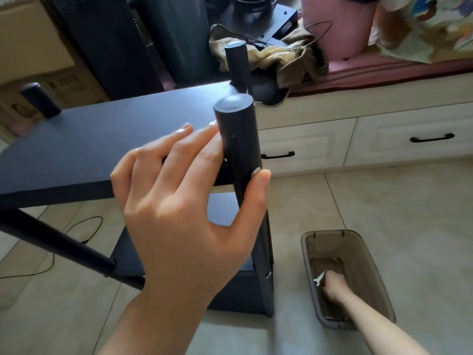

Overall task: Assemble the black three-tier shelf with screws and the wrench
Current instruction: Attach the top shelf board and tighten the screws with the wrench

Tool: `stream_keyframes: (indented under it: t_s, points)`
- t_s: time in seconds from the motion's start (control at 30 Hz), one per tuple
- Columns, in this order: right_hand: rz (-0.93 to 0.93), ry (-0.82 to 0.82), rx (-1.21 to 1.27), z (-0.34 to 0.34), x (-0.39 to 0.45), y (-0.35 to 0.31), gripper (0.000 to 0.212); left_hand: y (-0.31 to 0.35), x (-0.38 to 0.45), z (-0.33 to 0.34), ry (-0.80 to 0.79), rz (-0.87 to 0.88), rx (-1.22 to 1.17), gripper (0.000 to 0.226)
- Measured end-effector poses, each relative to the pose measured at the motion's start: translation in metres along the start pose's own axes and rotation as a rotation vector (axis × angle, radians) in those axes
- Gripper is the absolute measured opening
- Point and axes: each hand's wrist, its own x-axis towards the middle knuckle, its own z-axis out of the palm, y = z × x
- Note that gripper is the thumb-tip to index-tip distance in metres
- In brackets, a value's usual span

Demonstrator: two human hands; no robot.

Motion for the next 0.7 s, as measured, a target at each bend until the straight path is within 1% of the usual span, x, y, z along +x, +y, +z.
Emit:
stream_keyframes:
  t_s: [0.07, 0.13, 0.17, 0.23, 0.33, 0.4, 0.5, 0.6, 0.67, 0.7]
  points:
    - [-0.026, 0.060, -0.019, 0.003, 0.007, 0.003, 0.021, 0.000, 0.001, 0.000, -0.004, -0.003, 0.009, 0.042]
    - [-0.060, 0.152, -0.031, 0.009, 0.010, 0.004, 0.034, 0.001, 0.001, 0.001, -0.005, -0.006, 0.007, 0.042]
    - [-0.037, 0.174, 0.000, 0.010, 0.011, 0.004, 0.038, 0.001, 0.001, 0.001, -0.007, -0.008, 0.005, 0.042]
    - [0.017, 0.154, 0.118, 0.013, 0.013, 0.004, 0.036, 0.002, 0.001, 0.000, -0.008, -0.007, 0.006, 0.043]
    - [0.021, 0.104, 0.098, 0.013, 0.012, 0.004, 0.032, 0.001, 0.000, 0.001, -0.005, -0.001, 0.012, 0.042]
    - [0.010, 0.127, 0.066, 0.011, 0.009, 0.005, 0.030, 0.001, 0.001, 0.002, -0.001, -0.001, 0.011, 0.043]
    - [0.022, 0.112, 0.067, 0.010, 0.011, 0.004, 0.027, 0.002, 0.001, 0.003, 0.000, -0.005, 0.006, 0.043]
    - [0.000, 0.115, 0.011, 0.011, 0.012, 0.004, 0.030, 0.002, 0.001, 0.002, 0.001, -0.011, 0.001, 0.043]
    - [0.038, 0.070, 0.088, 0.006, 0.008, 0.000, 0.030, 0.003, 0.002, 0.002, 0.000, -0.015, 0.004, 0.043]
    - [0.060, 0.061, 0.111, 0.004, 0.007, -0.003, 0.035, 0.003, 0.002, 0.002, -0.004, -0.017, 0.011, 0.043]
